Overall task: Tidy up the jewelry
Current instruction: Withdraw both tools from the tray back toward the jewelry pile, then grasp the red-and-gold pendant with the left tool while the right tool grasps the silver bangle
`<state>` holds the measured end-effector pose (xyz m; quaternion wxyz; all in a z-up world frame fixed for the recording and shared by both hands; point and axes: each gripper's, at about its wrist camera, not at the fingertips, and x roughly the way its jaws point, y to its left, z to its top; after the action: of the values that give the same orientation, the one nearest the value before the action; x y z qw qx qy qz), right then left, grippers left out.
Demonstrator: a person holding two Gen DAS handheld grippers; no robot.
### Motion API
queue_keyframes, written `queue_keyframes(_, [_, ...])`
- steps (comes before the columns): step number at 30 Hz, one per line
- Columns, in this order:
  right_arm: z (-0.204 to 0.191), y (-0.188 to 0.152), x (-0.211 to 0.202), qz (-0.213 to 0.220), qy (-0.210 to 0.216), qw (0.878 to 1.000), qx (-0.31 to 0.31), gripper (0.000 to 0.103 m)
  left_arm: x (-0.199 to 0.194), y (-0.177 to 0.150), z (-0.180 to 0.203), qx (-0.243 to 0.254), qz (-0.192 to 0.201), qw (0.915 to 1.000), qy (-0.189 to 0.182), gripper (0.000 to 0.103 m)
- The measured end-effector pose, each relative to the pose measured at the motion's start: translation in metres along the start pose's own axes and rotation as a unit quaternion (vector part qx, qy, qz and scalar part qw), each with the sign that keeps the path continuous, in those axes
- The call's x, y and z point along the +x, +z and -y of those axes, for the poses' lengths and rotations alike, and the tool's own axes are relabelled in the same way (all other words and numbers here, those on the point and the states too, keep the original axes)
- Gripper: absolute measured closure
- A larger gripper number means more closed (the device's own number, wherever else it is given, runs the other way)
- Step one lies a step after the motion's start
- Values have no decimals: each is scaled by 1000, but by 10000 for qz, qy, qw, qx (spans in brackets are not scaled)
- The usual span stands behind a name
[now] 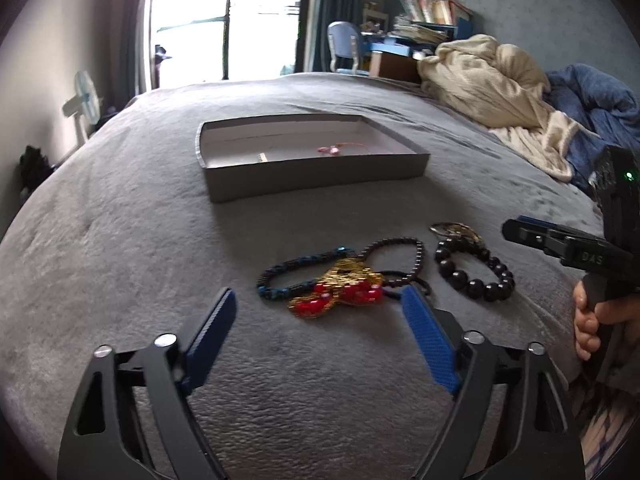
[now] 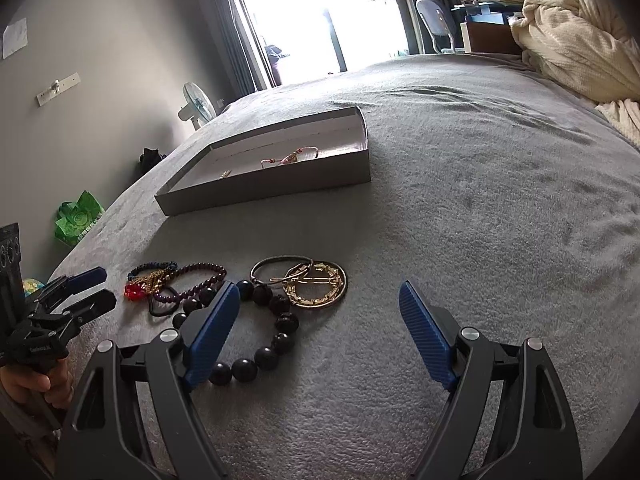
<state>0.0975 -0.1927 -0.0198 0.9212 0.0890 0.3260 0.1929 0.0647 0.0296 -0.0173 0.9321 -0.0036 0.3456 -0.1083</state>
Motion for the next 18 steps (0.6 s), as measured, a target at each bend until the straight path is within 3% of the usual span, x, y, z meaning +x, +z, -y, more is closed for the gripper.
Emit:
queue_keyframes(5, [-1, -2, 1, -48, 11, 10000, -21, 22, 8, 5, 0, -56, -116, 9997, -205, 45])
queue_keyframes(13, [-2, -2, 2, -52, 13, 10000, -38, 22, 22, 9, 1, -111, -386, 9987, -320, 53])
queue_keyframes(15, [-3, -3, 2, -55, 13, 10000, -62, 22, 23, 6, 4, -30, -418, 9988, -271, 68])
queue_keyframes(17, [-5, -3, 2, -62, 24, 9999, -118, 22, 22, 5, 5, 33, -393, 9989, -261, 70])
queue_keyframes(18, [-7, -4, 2, -67, 31, 9999, -142, 22, 20, 5, 5, 53, -344, 9990, -263, 77])
